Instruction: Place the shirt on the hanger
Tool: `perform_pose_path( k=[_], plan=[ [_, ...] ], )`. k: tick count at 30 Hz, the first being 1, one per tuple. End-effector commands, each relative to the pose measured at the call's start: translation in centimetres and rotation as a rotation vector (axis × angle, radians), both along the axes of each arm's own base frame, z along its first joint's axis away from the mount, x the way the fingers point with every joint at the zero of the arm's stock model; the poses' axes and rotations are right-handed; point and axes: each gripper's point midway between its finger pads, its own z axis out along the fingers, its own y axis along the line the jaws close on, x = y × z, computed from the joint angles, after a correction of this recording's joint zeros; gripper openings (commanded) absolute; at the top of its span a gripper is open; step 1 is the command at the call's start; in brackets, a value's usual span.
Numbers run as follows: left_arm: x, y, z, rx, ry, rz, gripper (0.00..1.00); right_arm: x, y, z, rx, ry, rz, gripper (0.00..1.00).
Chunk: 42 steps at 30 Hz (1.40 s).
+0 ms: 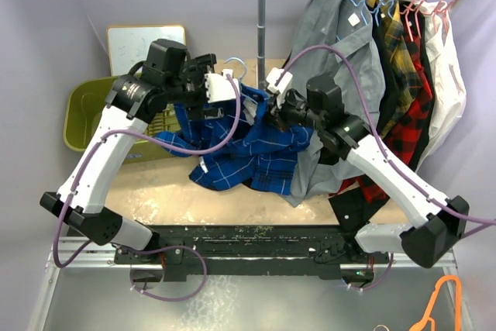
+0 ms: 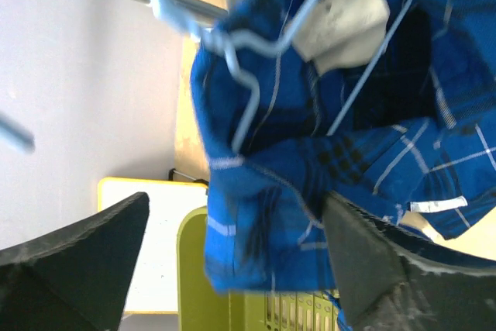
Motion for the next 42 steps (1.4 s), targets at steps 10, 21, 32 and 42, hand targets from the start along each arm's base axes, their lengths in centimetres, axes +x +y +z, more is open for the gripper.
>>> perform_pose_path(
  k=[10, 21, 32, 42],
  plan=[
    [2.2, 6.4, -1.2, -0.058, 0.042, 0.154, 0.85, -4.5, -6.5, 1.5, 0.088, 0.058, -0.238, 0.0],
    [-1.8, 3.2, 0.2, -0.353, 0.291, -0.022, 0.99, -7.0, -9.1, 6.6, 0.215, -0.021, -0.298, 0.0],
    [1.8, 2.1, -5.2, -0.342, 0.47, -0.023, 0.99, -8.8, -7.3, 5.1, 0.188, 0.06, -0.164, 0.0],
    [7.0, 6.5, -8.1, -0.334, 0.4, 0.159, 0.0, -8.5, -8.0, 4.3, 0.153, 0.046, -0.191, 0.0]
  ],
)
